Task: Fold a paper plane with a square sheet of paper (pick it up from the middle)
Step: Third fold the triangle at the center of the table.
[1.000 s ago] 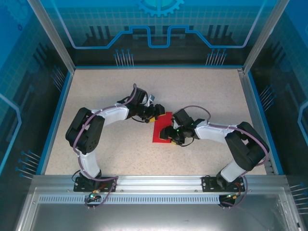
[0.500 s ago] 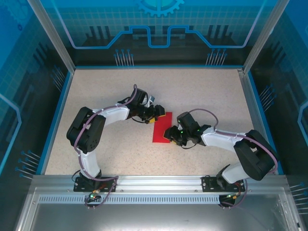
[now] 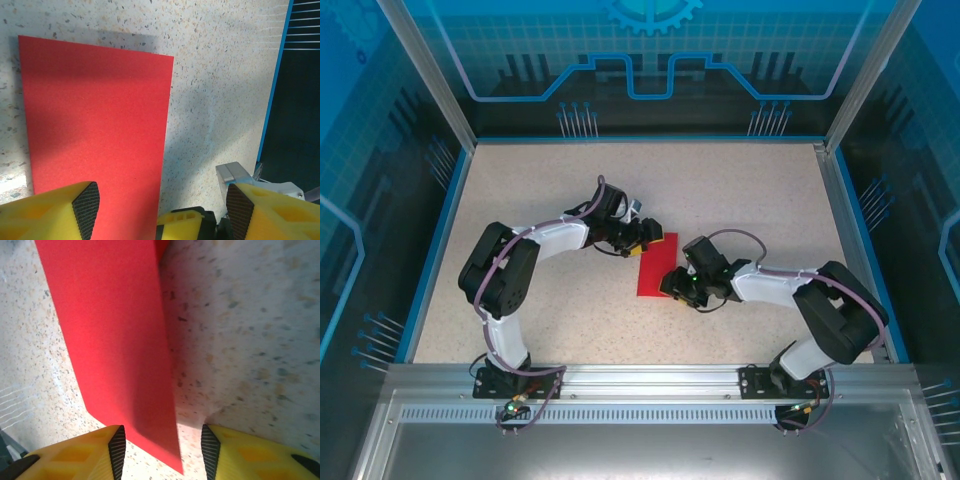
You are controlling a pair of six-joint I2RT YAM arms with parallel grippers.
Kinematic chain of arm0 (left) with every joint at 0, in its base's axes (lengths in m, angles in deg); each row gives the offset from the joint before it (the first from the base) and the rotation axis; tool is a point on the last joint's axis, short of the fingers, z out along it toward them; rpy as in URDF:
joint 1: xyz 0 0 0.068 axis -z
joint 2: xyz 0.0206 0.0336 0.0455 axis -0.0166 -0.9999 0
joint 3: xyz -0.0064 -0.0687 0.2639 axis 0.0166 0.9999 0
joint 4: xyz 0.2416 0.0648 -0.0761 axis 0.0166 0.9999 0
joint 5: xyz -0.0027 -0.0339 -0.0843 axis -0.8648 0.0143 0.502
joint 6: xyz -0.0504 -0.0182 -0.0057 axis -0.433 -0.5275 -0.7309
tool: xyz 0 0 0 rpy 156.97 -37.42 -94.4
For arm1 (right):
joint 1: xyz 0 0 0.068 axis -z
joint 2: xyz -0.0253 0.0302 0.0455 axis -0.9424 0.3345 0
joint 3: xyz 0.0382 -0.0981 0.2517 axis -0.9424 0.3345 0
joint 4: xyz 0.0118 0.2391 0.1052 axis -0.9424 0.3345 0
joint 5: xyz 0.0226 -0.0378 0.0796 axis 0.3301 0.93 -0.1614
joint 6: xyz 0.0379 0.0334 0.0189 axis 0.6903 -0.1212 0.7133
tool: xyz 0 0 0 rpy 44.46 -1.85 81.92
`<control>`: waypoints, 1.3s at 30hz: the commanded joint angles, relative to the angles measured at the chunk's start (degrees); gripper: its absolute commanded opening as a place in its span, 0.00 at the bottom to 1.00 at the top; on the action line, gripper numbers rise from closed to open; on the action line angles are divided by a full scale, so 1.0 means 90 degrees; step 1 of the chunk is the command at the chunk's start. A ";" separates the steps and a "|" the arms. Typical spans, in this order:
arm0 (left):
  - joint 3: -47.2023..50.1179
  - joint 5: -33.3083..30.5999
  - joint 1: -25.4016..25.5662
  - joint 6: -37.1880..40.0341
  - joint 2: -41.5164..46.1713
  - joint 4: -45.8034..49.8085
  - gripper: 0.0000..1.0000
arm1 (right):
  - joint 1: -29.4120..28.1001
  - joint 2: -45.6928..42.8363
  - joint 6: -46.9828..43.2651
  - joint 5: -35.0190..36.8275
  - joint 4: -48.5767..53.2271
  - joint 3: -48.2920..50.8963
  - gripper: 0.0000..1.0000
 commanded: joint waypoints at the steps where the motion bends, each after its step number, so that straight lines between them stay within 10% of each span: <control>1: -0.0189 0.0129 0.0002 0.0067 -0.0027 0.0164 0.72 | -0.0101 0.0070 0.0047 -0.0232 -0.0487 -0.0022 0.44; 7: -0.0204 0.0294 0.0002 0.0052 -0.0074 0.0060 0.70 | -0.0066 -0.0152 0.0269 0.0046 -0.0149 0.0042 0.19; 39: -0.0454 0.0235 0.0004 0.0291 -0.0946 0.0451 0.58 | 0.0123 0.0342 0.0002 -0.0258 0.0285 -0.1034 0.08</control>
